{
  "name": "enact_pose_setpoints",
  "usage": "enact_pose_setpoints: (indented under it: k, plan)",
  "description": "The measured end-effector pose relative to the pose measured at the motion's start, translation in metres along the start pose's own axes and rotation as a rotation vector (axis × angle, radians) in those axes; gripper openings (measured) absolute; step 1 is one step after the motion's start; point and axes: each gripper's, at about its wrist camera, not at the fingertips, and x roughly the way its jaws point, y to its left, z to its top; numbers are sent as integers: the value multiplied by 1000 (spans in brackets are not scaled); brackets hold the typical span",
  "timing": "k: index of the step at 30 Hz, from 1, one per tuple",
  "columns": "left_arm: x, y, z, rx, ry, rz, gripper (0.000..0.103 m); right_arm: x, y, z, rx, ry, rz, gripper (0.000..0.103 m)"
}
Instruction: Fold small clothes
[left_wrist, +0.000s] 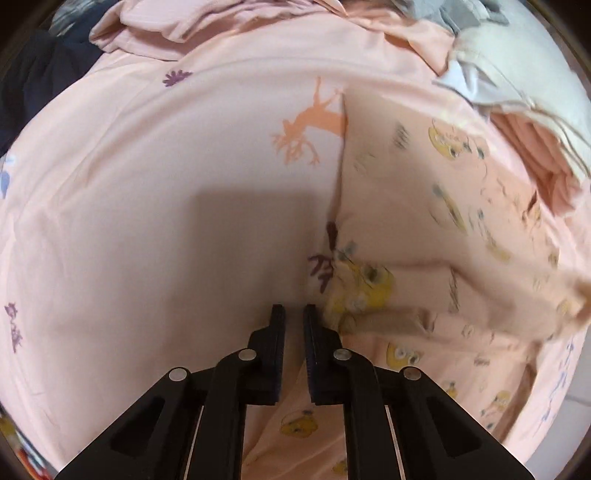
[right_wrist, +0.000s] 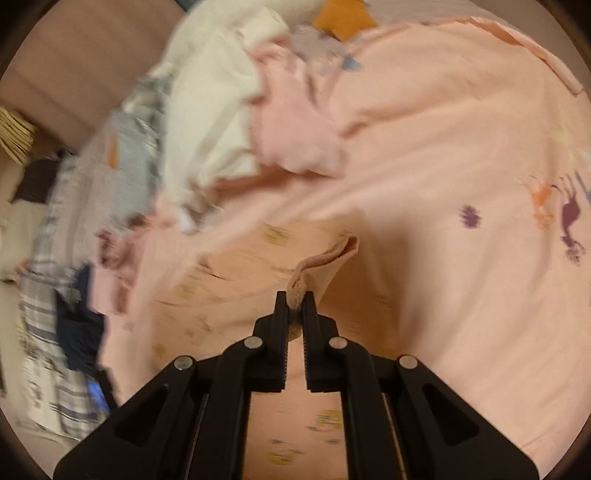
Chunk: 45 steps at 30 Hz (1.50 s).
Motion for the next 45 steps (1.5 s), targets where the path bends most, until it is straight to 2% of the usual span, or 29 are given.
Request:
enact_pose_setpoints:
  k: [2,4,7,9,10,11,12,14,16,18,20,21,22,23,24,26,27,29,31,32,34,35,36,37,38,39,42,44,45]
  plan:
    - [5,7,0,-54,-2,-25,10,23,-28,-10,28,57,-137,11]
    - [5,11,-1,-54,-2,-40,9,47,-58,-21,107,145,-195,11]
    - [-7,7,-1,11,-3,38,9,57,-92,-32,174,255,-260,12]
    - [-24,8,-2,2,-18,11,9,43,-100,-33,204,222,-230,12]
    - [-32,5,-2,-1,-39,-36,9,33,-99,-31,203,186,-202,12]
    - [-41,-2,-1,12,-69,-80,9,24,-94,-28,177,150,-186,12]
    - [-49,-11,1,29,-104,-91,9,19,-85,-25,138,129,-178,12]
    - [-59,-42,8,97,-182,-105,9,19,-64,-17,63,116,-147,11]
    - [-52,-68,18,192,-210,-145,9,32,-45,-15,18,129,-93,11]
    - [-30,-73,20,237,-164,-98,9,56,-30,-21,2,176,-57,9]
    - [19,-76,18,247,-21,9,9,86,-28,-31,0,257,-94,5]
    - [13,-68,10,250,-87,-13,9,101,-34,-38,5,302,-144,0]
    - [10,-68,7,262,-112,-19,9,107,-40,-45,23,315,-158,0]
    - [5,-67,2,291,-116,2,9,99,-48,-49,59,264,-124,0]
    - [1,-66,-2,306,-117,15,9,94,-53,-51,87,260,-103,0]
    - [-5,-60,-6,315,-129,9,9,89,-66,-51,136,298,-71,0]
    - [-4,-58,-6,312,-121,-4,9,85,-70,-51,149,301,-65,4]
    - [5,-51,-4,304,-93,-16,9,78,-75,-52,145,302,-108,11]
    - [9,-31,1,251,-79,-64,9,71,-79,-59,127,305,-179,11]
    - [9,-25,3,216,-66,-84,9,65,-88,-68,152,319,-180,12]
    - [-2,-4,2,140,-34,-135,9,52,-102,-84,208,345,-124,17]
    - [-9,7,1,109,-32,-122,9,45,-108,-91,226,352,-96,21]
    - [-10,16,-1,94,-32,-48,9,33,-116,-101,245,355,-75,24]
    - [-7,25,-5,87,-24,96,12,24,-121,-106,254,349,-76,24]
    - [-4,35,-9,93,-6,189,12,11,-128,-114,266,333,-85,25]
    - [-4,47,-15,102,23,209,12,1,-132,-122,273,318,-91,25]
    - [-19,87,-39,41,91,10,12,-20,-140,-139,270,316,-66,26]
    - [-38,103,-53,13,70,-43,12,-22,-133,-144,267,317,-66,26]
    - [-46,107,-58,6,52,-45,20,-28,-132,-147,270,306,-70,26]
